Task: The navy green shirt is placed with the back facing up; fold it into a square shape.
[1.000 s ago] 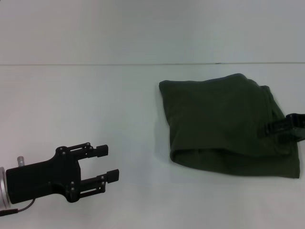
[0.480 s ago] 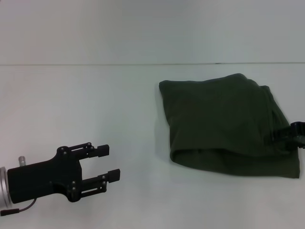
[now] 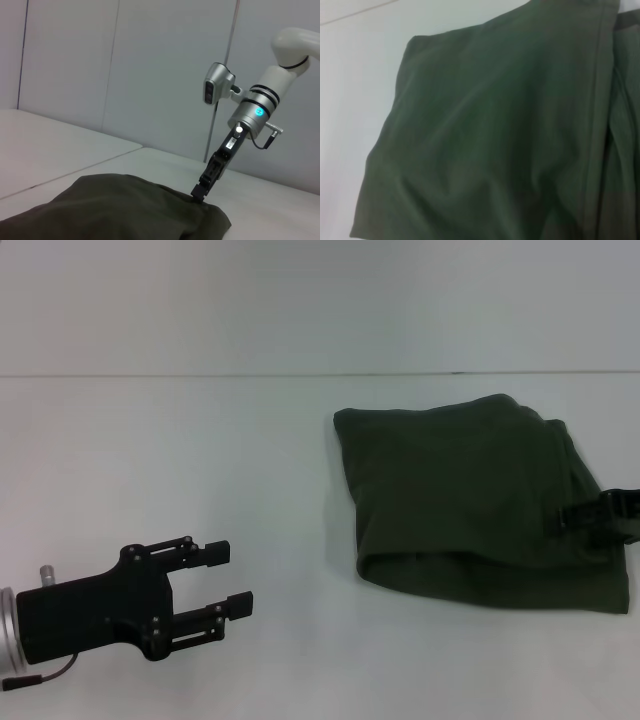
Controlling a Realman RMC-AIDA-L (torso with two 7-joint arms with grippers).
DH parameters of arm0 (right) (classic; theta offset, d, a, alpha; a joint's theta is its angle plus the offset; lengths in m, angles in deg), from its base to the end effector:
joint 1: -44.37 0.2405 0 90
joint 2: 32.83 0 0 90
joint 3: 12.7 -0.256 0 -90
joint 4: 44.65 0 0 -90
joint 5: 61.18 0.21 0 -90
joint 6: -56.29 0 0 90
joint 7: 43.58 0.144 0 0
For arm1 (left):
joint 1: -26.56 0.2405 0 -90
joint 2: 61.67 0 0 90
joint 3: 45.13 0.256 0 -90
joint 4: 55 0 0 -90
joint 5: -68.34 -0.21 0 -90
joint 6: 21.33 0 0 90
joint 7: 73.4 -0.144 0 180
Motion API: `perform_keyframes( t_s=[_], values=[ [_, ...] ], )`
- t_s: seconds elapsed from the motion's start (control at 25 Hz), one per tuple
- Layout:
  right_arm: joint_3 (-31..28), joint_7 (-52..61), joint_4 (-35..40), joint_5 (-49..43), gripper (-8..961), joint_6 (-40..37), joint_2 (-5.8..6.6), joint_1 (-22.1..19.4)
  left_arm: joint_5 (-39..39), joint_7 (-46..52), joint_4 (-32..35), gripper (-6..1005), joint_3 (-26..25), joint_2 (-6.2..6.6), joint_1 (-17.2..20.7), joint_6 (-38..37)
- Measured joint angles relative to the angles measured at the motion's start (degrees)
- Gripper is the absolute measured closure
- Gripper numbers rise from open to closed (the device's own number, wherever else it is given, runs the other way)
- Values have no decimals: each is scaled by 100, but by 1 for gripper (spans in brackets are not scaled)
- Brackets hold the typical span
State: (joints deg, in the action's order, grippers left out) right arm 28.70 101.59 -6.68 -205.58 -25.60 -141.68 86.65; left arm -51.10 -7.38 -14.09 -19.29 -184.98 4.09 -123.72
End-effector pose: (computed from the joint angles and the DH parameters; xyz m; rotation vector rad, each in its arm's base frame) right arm 0.2879 0.3909 0.0599 -2.1760 1.7788 0.0325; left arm -0.2868 0.2686 0.0050 -2.6599 -0.4916 -0.8699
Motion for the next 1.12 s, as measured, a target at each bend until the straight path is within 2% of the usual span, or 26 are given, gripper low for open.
perform_keyframes(
  t_s=[0.88,1.12],
  values=[
    [220,60,-28,-76,79,117,-88,36,23,2,-13,327,0,-18,42,27],
    [220,66,-27,-209,309,121,-86,38,28,6,-13,327,0,-18,42,45]
  ],
)
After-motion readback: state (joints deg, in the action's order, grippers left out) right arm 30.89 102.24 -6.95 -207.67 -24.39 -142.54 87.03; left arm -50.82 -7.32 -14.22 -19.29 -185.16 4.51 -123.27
